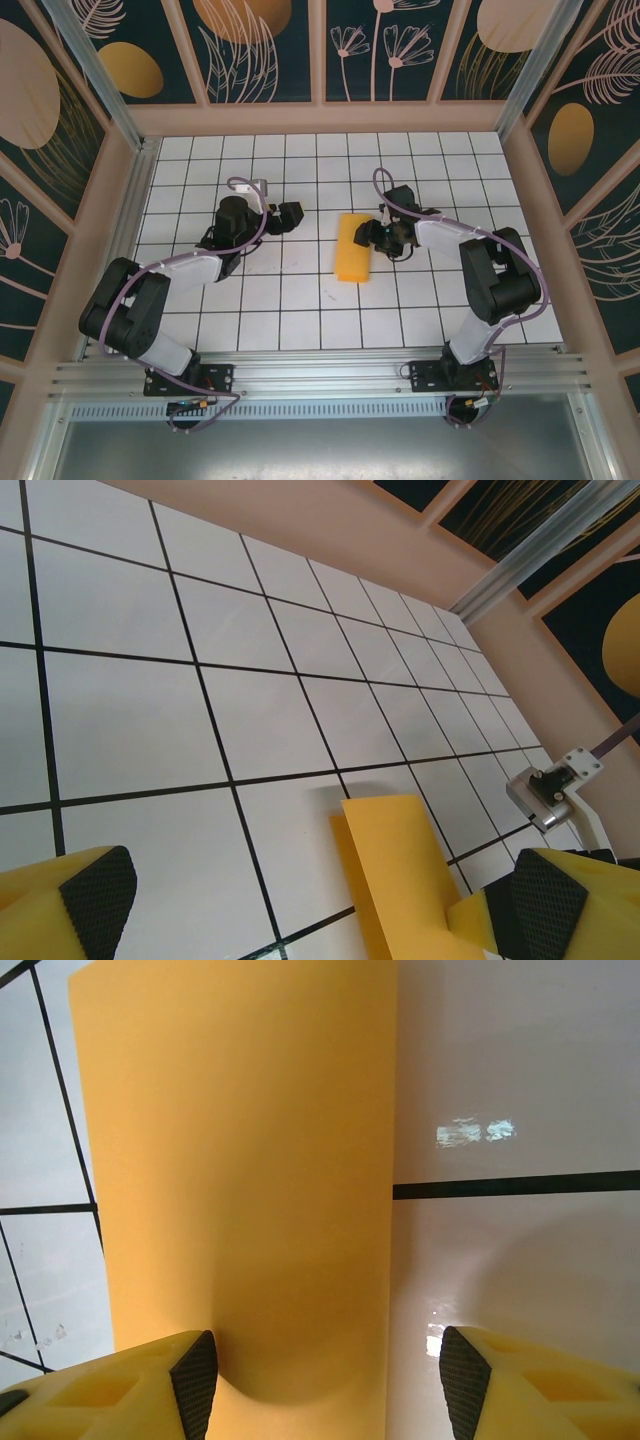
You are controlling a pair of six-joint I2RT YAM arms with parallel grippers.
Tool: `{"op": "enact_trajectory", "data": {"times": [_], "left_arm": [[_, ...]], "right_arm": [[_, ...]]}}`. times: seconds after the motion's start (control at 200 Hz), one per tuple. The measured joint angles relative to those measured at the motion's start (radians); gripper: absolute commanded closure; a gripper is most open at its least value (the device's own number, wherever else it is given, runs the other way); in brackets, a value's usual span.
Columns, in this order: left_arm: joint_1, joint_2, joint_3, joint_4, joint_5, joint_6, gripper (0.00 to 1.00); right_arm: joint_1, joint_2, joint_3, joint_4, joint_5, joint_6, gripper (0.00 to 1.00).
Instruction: Fold a paper plane with a square sheet of paper (pick it up from the middle)
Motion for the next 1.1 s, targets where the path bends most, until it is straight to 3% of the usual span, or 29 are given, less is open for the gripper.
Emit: {"op": "enact_trajectory", "data": {"times": [0.64,0.786,1.101], "left_arm": [[-0.087,0.132,0.095,-0.024,0.015,-0.007,0.09],[-0.105,0.157,0.109,-0.027,0.007,-0.021,0.19],[-0.119,0.234,0.167,-0.063,-0.003,-0.047,0.25]], "right_arm": [[-0.023,0.0,0.0,-0.063,0.059,-0.036,0.35],[-0.023,0.0,0.0,-0.05,0.056,-0.025,0.35],[-0.023,0.011,-0.009,-0.037,0.05,-0.024,0.35]]}}
